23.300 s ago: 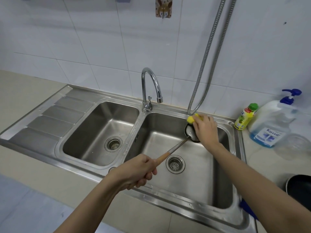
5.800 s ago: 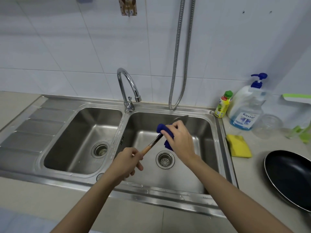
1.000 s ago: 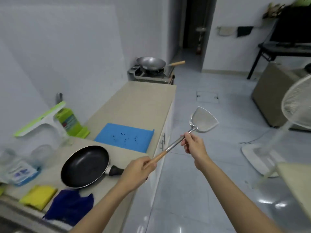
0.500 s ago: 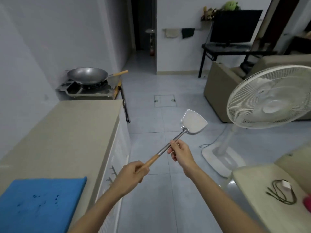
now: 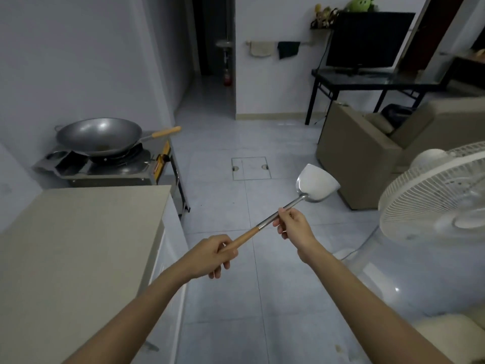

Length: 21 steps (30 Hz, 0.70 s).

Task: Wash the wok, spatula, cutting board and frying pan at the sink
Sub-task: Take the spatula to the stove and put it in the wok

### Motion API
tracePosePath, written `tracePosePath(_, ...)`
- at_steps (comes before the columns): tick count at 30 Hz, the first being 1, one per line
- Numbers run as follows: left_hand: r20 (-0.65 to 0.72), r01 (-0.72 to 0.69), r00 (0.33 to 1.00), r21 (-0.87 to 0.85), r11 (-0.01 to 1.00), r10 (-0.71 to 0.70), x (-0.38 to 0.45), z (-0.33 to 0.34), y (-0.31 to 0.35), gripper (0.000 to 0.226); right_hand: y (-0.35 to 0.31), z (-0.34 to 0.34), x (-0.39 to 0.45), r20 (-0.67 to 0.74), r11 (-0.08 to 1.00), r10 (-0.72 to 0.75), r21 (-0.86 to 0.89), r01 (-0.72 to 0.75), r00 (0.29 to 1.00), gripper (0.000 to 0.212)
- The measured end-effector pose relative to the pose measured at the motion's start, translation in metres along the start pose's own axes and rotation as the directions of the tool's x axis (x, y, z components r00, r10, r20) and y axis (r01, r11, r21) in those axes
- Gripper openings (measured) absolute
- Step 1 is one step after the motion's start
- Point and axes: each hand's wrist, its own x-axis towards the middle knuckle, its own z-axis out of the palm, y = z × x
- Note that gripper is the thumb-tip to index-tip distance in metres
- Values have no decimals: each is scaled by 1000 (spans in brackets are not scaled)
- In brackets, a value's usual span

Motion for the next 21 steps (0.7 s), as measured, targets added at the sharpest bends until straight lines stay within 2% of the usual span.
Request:
tracePosePath(7, 27, -38, 999, 40, 998, 37, 118, -59, 18, 14, -31, 2, 122, -38, 1000, -11, 15, 11, 999, 24)
tracePosePath(11, -31, -70, 997, 80, 994, 73, 187, -85, 26, 16, -39, 14, 202, -44, 999, 29, 47, -27, 999, 24)
tracePosePath(17, -156, -56, 986, 47, 997, 63, 294, -148, 27, 19, -76, 39, 337, 62, 999, -27, 45, 24, 998, 24)
tracePosePath(21, -244, -8, 970, -20, 1000, 3, 351, -190, 24, 17, -106, 61, 425, 180, 999, -37, 13, 35, 983, 24)
